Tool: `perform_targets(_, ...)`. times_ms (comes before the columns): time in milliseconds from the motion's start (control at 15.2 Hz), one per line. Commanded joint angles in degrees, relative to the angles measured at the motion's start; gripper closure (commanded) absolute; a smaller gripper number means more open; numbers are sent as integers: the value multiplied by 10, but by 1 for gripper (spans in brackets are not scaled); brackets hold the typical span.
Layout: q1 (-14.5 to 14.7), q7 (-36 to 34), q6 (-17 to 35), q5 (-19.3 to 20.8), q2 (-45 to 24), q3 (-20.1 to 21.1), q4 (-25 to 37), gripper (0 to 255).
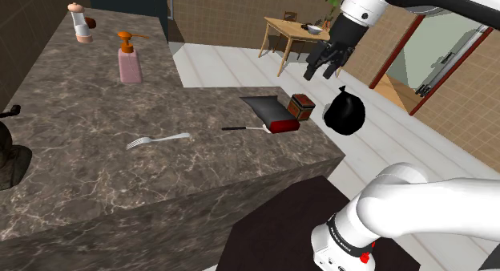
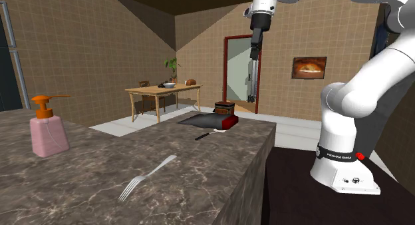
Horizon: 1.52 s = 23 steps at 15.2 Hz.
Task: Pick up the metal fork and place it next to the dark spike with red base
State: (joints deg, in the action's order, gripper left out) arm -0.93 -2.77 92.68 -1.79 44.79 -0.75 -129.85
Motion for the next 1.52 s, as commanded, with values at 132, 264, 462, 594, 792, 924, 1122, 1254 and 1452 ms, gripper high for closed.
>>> perform_targets(132, 11, 12, 32, -3, -27, 7, -4, 0)
perform_targets(264, 22, 23, 64, -5, -56, 14, -5, 0)
perform_targets(462, 38, 40, 108, -8, -102, 25, -3, 0)
perform_targets(594, 49, 51, 137, -9, -134, 33, 1, 0)
perform_targets(792, 63, 67, 177, -9, -183, 45, 12, 0)
perform_targets(924, 72, 77, 202, -8, -217, 54, 21, 0)
perform_targets(1122, 85, 91, 237, -4, -268, 68, 39, 0)
perform_targets(1254, 93, 99, 258, 0, -303, 77, 53, 0)
perform_targets(1452, 104, 110, 286, 8, -356, 91, 77, 0)
